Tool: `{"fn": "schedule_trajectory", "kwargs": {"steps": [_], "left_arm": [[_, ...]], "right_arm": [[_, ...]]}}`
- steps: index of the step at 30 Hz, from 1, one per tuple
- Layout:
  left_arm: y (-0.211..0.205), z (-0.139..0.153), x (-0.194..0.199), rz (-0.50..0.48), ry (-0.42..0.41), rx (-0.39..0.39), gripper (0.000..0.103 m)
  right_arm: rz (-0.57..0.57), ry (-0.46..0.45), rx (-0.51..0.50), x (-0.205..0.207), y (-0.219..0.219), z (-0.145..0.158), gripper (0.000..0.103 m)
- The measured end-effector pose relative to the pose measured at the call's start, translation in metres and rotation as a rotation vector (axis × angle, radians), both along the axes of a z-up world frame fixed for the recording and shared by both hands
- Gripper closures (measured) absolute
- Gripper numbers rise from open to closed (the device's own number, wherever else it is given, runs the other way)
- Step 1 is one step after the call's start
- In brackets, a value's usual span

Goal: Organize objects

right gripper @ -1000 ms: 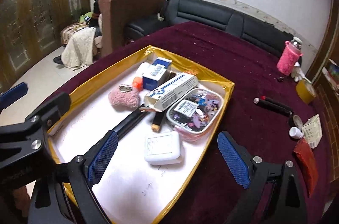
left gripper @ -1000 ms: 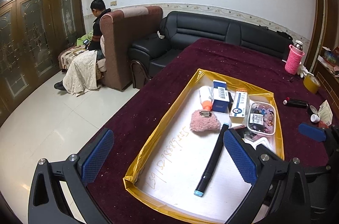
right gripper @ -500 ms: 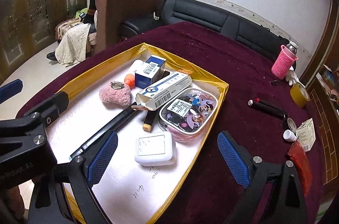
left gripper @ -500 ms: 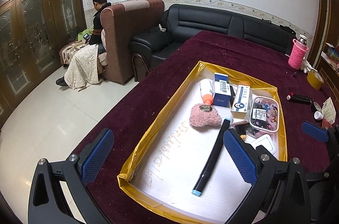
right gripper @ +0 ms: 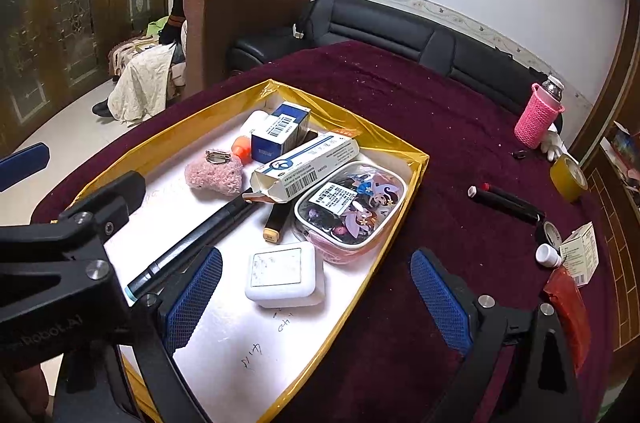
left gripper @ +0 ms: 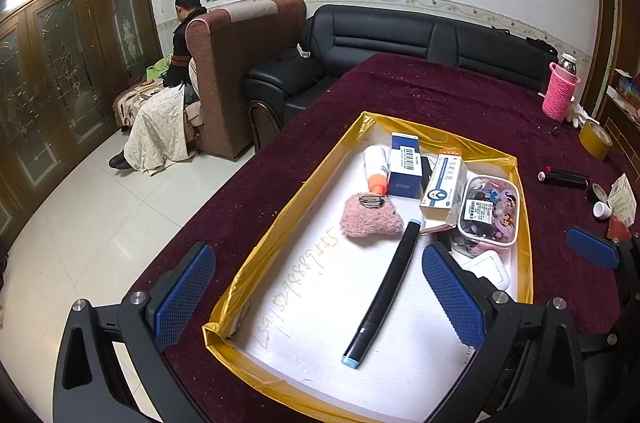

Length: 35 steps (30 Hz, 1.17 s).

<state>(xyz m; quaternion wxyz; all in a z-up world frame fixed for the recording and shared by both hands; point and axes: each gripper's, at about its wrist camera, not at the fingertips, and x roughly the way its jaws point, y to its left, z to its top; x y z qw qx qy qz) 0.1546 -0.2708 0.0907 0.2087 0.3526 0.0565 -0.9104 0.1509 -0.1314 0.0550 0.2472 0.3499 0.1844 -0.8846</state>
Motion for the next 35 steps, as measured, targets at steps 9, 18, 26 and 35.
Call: {"fn": "schedule_trajectory", "kwargs": {"steps": [9,18,26,35], "left_arm": [[0.016,0.003,-0.004,-0.005,-0.013,-0.023,0.000],[0.029,0.002,-0.007,-0.012,-0.026,-0.024,0.000],[0.024,0.002,-0.004,0.017,-0.011,0.003,0.000],[0.006,0.002,0.002,0.095,-0.022,-0.007,0.000]], "right_arm": [[-0.002,-0.001,-0.012,-0.002,0.011,0.001,0.005],[-0.016,-0.006,-0.025,-0.005,0.026,0.000,0.005],[-0.015,-0.009,-0.034,-0.003,0.029,0.001,0.005],[0.005,0.000,-0.014,0.006,0.020,-0.001,0.005]]}}
